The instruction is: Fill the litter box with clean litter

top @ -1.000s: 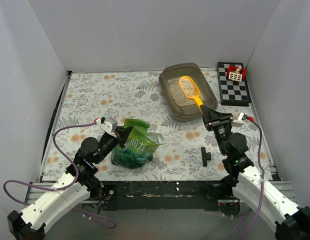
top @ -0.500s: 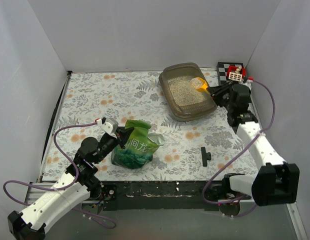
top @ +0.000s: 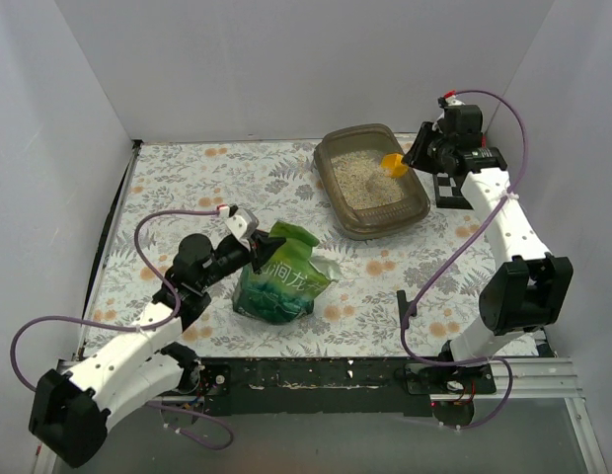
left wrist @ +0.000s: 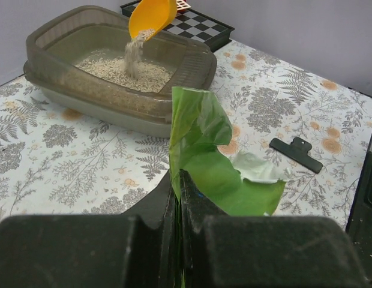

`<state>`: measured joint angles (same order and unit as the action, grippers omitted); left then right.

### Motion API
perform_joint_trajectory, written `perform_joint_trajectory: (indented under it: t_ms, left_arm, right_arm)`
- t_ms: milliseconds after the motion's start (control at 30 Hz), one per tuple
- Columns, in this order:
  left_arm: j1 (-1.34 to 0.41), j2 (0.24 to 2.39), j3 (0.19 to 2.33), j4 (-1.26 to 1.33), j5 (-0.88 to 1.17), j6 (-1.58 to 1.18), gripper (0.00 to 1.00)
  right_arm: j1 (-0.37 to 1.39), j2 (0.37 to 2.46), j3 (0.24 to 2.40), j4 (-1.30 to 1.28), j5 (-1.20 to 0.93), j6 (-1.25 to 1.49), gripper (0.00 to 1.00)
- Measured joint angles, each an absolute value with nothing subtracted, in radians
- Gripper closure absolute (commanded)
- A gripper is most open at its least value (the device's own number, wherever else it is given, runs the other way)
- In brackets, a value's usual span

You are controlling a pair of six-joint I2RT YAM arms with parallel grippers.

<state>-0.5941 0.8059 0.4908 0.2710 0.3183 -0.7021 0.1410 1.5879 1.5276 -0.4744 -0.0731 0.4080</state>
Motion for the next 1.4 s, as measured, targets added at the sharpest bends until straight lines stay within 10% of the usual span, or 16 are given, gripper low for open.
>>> perform_joint_trajectory:
  t_ms: [667, 1400]
  left_arm:
    - [-0.381, 1.081, 0.661, 0.396, 0.951, -0.65, 1.0]
    - [-0.387, 0.824, 0.45, 0.443, 0.79, -0.678, 1.0]
  right_arm:
    - [0.417, 1.593, 1.765, -0.762, 0.241, -0.006, 0.99]
    - [0.5, 0.999, 1.538, -1.123, -0.326, 0.133, 0.99]
